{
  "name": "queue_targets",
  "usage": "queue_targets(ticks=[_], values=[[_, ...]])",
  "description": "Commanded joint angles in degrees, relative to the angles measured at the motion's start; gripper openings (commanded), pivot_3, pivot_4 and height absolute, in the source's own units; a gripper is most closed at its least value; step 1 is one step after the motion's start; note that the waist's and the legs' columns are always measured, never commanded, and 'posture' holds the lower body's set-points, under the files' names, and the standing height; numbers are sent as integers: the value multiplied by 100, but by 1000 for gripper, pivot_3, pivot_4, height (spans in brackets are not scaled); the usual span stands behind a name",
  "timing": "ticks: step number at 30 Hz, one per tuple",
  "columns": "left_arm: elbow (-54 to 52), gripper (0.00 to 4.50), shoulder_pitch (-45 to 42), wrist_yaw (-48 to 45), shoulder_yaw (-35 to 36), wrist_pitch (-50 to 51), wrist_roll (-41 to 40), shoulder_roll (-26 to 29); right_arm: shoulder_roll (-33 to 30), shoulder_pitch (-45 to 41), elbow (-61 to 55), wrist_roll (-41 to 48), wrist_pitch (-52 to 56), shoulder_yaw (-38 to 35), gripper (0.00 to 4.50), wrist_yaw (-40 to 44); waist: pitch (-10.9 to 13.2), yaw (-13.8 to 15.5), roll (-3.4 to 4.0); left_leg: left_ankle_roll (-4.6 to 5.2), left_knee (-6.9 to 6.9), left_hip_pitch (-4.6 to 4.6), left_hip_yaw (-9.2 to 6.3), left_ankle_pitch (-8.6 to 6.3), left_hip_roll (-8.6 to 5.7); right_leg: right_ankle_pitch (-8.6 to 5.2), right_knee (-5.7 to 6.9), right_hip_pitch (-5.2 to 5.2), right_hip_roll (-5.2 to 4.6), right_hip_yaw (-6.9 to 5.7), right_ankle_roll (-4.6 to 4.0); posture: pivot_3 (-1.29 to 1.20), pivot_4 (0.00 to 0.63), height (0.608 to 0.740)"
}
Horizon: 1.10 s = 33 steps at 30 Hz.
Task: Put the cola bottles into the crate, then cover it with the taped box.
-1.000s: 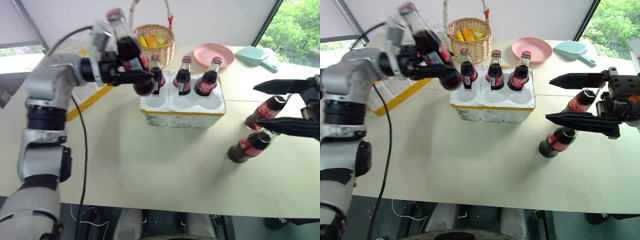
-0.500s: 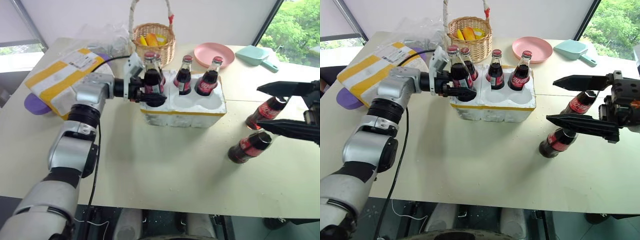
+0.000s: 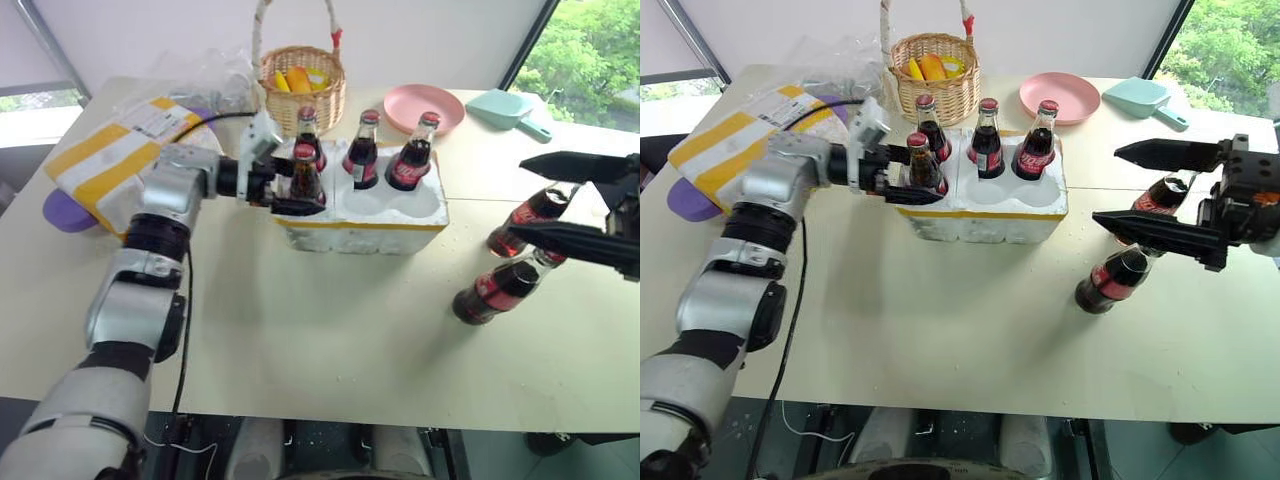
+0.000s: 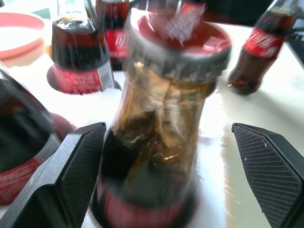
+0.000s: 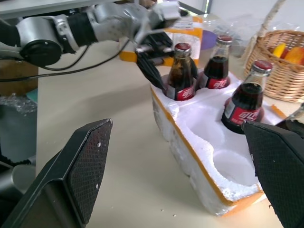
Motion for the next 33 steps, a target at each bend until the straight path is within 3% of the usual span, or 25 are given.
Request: queue_targets(ticks=[1, 5, 8, 13, 20, 26, 33], values=[[-1104, 4430, 95, -160, 436, 709, -562, 480, -77, -28, 107, -18, 2, -485, 4500, -95, 0, 11, 1, -4, 0, 0, 0, 3, 1, 0, 0, 1, -1, 0, 0, 0, 150, 740], [-2469, 4430, 441, -407, 1016, 1945, -1498, 1427, 163, 392, 45, -23, 257, -1231, 4500, -372, -1, 26, 1, -7, 1, 0, -3, 4, 2, -1, -3, 11, -1, 0, 1, 0, 150, 740], [-3383, 4430, 936, -464, 1158, 2351, -1989, 1823, 475, 552, -214, 377, 523, -1650, 4500, -918, -4, 30, 5, -6, 0, 1, -7, 3, 2, 0, -3, 15, -2, 0, 1, 0, 150, 740], [-4075, 4430, 1615, -124, 1031, 2349, -2132, 1825, 901, 1349, -759, 1080, 1050, -2709, 4500, -1433, -4, 58, 5, 19, -1, 27, -12, -11, 2, -2, -3, 40, -2, 0, 0, 0, 150, 740], [-3961, 4430, 1685, 126, 749, 2175, -2113, 1582, 2070, 3755, -1778, 1079, 883, -3752, 4500, -903, -7, 125, 2, 26, -9, 37, -9, -16, 0, -2, -6, 46, 2, 2, 0, 0, 150, 740], [-3885, 4430, 1756, 156, 568, 2061, -2082, 1500, 3153, 4973, -2284, 1, -155, -2761, 4500, -796, -8, 132, 4, 26, -9, 48, -9, -17, 3, -4, -7, 47, 4, 11, -1, 0, 150, 740], [-3829, 4430, 1803, 291, 417, 1822, -1913, 1383, 3750, 4973, -2076, -1112, -1220, -1044, 4500, -1111, -8, 141, 6, 26, -9, 46, -6, -17, 2, -5, -6, 41, 4, 19, -2, 0, 150, 740]])
